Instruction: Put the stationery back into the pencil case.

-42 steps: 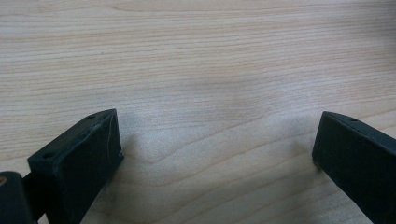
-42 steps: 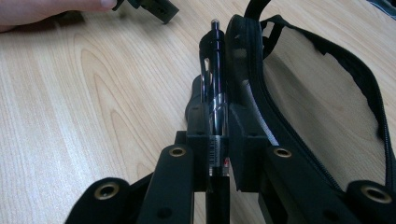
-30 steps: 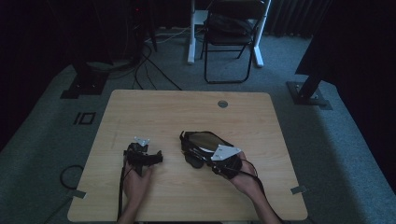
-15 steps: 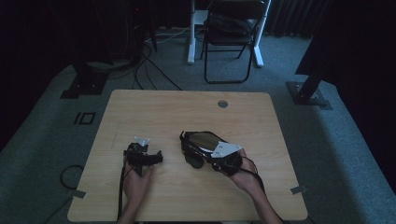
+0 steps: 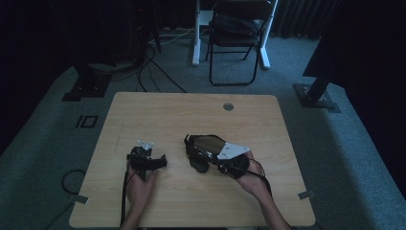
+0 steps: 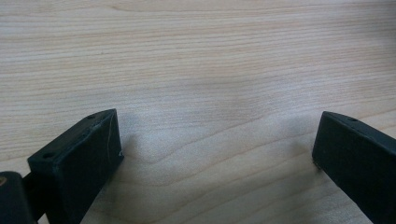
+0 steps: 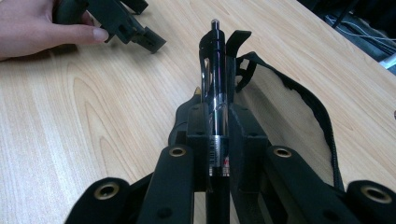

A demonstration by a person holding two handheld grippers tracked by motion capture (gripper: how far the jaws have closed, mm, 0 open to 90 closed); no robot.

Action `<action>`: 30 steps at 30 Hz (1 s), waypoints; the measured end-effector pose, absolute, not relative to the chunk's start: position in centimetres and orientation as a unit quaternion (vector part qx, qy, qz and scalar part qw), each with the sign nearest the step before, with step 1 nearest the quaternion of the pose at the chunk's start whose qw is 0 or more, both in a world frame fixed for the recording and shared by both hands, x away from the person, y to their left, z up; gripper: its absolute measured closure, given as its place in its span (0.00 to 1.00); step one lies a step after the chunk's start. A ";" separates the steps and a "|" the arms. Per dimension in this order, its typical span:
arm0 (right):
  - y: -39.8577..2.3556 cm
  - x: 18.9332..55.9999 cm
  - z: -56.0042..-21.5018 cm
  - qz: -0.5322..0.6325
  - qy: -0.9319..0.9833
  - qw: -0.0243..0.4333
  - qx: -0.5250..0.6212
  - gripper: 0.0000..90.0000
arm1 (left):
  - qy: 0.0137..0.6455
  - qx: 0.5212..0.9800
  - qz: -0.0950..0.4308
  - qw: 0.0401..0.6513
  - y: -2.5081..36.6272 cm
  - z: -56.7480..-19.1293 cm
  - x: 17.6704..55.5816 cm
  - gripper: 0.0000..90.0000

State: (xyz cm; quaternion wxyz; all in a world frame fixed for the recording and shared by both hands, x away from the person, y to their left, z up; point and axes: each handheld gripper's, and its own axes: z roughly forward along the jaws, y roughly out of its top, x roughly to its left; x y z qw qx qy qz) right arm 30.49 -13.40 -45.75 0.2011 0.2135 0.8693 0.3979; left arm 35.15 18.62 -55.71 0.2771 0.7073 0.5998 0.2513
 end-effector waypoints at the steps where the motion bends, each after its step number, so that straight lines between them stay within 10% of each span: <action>1: -13.4 30.5 -45.7 0.398 0.869 0.201 0.214 0.89 | 0.600 0.707 0.251 0.277 18.6 -55.7 35.1 0.02; 30: -14.2 31.4 -44.6 0.408 0.858 0.213 0.227 0.89 | 0.600 0.707 0.251 0.277 18.6 -55.7 35.1 0.02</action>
